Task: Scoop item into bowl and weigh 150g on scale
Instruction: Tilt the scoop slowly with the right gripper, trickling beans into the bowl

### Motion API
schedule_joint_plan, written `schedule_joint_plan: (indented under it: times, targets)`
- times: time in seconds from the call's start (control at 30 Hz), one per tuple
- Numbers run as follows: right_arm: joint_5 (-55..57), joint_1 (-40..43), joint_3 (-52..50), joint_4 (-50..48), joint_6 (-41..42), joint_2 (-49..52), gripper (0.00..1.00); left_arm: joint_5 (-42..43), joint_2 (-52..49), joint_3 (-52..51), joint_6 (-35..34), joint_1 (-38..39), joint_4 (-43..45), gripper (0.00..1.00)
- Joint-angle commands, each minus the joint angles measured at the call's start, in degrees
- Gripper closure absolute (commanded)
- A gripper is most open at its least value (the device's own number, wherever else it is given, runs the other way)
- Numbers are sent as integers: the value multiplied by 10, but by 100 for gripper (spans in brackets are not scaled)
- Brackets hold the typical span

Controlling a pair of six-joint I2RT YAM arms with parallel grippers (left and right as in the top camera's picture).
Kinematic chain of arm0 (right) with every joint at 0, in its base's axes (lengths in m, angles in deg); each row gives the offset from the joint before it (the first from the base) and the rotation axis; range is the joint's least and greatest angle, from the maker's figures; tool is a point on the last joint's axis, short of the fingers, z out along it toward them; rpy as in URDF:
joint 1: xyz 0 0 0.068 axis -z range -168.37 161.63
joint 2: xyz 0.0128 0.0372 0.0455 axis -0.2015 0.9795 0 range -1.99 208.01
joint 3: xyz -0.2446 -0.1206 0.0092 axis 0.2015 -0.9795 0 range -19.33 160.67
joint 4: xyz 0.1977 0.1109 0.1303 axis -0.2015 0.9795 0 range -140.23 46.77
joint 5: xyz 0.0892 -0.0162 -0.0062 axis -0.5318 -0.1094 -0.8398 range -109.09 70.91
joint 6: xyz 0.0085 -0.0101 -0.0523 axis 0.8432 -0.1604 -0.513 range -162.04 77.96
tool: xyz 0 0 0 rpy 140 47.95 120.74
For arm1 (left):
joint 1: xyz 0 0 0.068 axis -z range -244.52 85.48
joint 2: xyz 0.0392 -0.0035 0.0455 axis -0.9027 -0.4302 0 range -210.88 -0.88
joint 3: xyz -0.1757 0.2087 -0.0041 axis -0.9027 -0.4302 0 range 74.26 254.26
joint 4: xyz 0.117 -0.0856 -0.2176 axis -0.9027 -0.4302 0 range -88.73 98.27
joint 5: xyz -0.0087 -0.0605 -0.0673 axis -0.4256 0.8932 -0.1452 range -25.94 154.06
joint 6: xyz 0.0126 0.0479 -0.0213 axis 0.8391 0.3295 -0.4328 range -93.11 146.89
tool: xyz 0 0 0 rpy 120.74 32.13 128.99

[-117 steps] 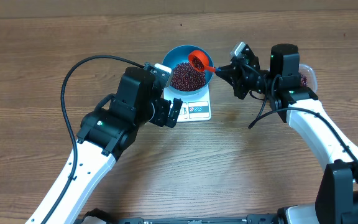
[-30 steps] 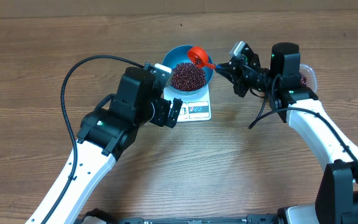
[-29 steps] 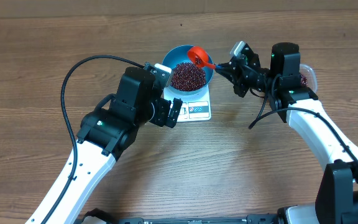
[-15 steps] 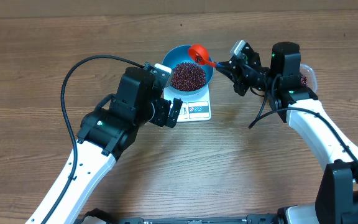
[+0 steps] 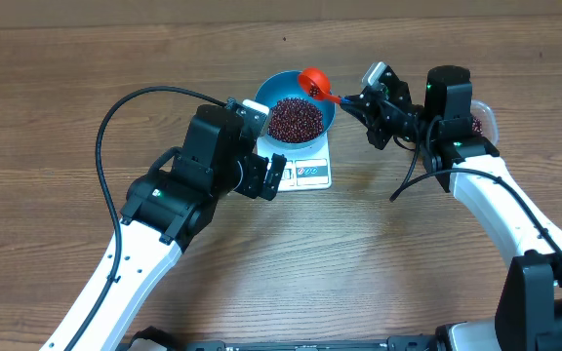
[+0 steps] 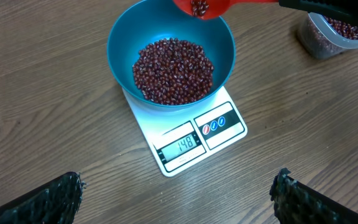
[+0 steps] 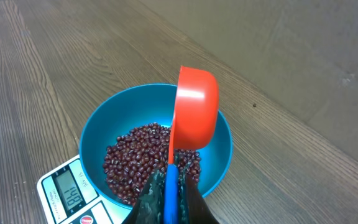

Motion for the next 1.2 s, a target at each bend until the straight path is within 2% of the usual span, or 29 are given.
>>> schedule_joint_plan:
  times: [0.0,0.27,1.17]
  targets:
    - [4,0,3,-6,-4,3,96,4,1,3,-8,-2,2,0]
    - [-14,0,3,7,-93,3,96,4,1,3,-8,-2,2,0]
    - [-22,0,3,7,-94,3,96,4,1,3,-8,-2,2,1]
